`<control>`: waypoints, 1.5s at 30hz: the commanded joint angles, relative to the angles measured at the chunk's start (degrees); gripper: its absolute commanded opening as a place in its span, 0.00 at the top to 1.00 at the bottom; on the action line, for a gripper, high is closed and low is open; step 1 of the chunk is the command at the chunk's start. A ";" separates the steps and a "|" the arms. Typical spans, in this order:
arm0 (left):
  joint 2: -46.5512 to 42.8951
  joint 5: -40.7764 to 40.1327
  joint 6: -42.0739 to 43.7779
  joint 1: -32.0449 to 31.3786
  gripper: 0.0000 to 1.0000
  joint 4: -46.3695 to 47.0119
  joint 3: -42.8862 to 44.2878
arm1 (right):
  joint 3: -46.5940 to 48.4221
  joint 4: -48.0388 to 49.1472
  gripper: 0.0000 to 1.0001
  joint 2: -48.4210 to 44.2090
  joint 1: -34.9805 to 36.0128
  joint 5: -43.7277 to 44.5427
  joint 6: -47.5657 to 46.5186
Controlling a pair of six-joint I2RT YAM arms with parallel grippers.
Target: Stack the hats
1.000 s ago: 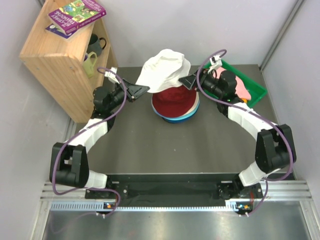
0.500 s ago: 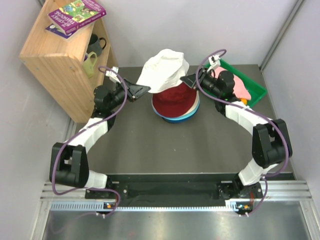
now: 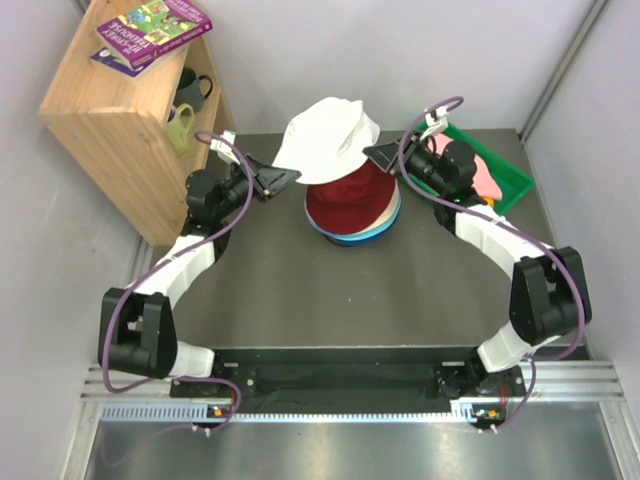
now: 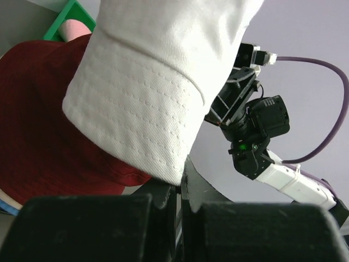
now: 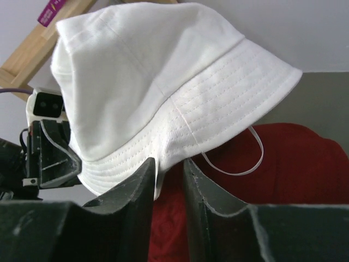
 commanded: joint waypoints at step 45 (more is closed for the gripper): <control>-1.31 5.81 2.48 -2.99 0.64 0.13 -9.58 | -15.34 -6.60 1.00 -16.06 -1.15 5.84 -2.53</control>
